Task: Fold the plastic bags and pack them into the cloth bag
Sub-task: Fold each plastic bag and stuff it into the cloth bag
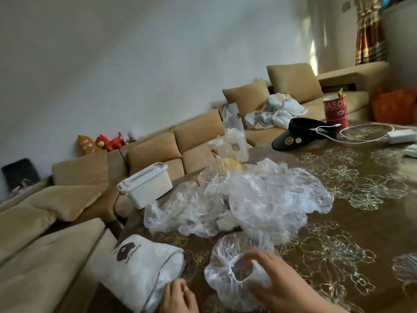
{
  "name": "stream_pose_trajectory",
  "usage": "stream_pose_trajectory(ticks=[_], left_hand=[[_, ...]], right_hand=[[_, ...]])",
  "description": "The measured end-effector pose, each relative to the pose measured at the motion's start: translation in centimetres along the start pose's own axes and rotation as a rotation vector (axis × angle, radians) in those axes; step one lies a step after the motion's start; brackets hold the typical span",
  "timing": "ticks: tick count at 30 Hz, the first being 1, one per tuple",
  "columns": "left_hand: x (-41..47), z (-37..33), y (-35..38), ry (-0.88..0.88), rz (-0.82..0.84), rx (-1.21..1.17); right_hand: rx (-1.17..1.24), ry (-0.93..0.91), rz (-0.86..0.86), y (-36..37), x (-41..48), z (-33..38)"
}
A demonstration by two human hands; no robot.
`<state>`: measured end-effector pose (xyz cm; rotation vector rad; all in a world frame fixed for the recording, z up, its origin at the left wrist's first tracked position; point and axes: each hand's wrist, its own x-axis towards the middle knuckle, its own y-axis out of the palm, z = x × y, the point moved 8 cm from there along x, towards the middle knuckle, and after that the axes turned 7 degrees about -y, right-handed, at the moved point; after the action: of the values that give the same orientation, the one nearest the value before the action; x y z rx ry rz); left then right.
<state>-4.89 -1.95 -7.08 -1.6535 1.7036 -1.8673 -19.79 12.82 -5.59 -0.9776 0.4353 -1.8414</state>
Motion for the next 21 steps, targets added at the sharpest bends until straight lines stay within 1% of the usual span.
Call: stream_pose_trajectory(ticks=[1,2,3,4,6,7,10,11,12,15,17,18,20,21], left_hand=[[0.1,-0.3,0.5,0.032,0.099,-0.034],[0.6,-1.2,0.6,0.064,0.156,-0.046],[0.4,-0.7,0.3,0.104,0.132,0.000],[0.9,-1.4,-0.1,0.162,0.089,0.037],[0.0,-0.4,-0.9,0.328,0.118,0.122],[-0.1,-0.1,-1.2,0.397,0.085,0.126],[-0.6,0.4,-1.4,0.420,0.129,0.149],[-0.6,0.0,-1.2,0.435,0.092,0.151],[-0.4,-0.2,-1.1,0.397,0.124,0.153],[-0.2,-0.6,-1.4,0.359,0.077,0.099],[-0.2,-0.5,-1.3,0.284,0.102,0.064],[-0.3,-0.1,-1.1,0.243,0.139,0.039],[0.3,0.3,-1.1,0.193,0.179,-0.039],[0.5,0.0,-1.1,0.204,0.166,-0.089]], right_hand=[[-0.065,-0.034,0.074,1.3,-1.4,-0.3],[-0.142,-0.044,0.112,1.8,-2.2,-0.9],[-0.170,-0.026,0.103,2.4,-3.0,-0.8],[-0.230,-0.062,0.022,1.3,-3.1,-0.8],[-0.307,-0.039,-0.060,1.7,-3.5,-0.3],[-0.366,-0.032,-0.076,1.8,-3.3,-0.2],[-0.426,-0.056,-0.125,2.7,-3.0,0.2],[-0.440,-0.056,-0.135,2.6,-2.9,0.0],[-0.453,-0.049,-0.144,2.6,-2.7,-0.3],[-0.456,-0.026,-0.147,2.3,-2.5,-0.8],[-0.451,-0.064,-0.136,2.5,-2.7,-1.3],[-0.452,-0.063,-0.133,2.6,-2.8,-1.6],[-0.462,-0.065,-0.149,2.5,-1.6,-1.6],[-0.481,-0.056,-0.166,2.5,-1.1,-1.9]])
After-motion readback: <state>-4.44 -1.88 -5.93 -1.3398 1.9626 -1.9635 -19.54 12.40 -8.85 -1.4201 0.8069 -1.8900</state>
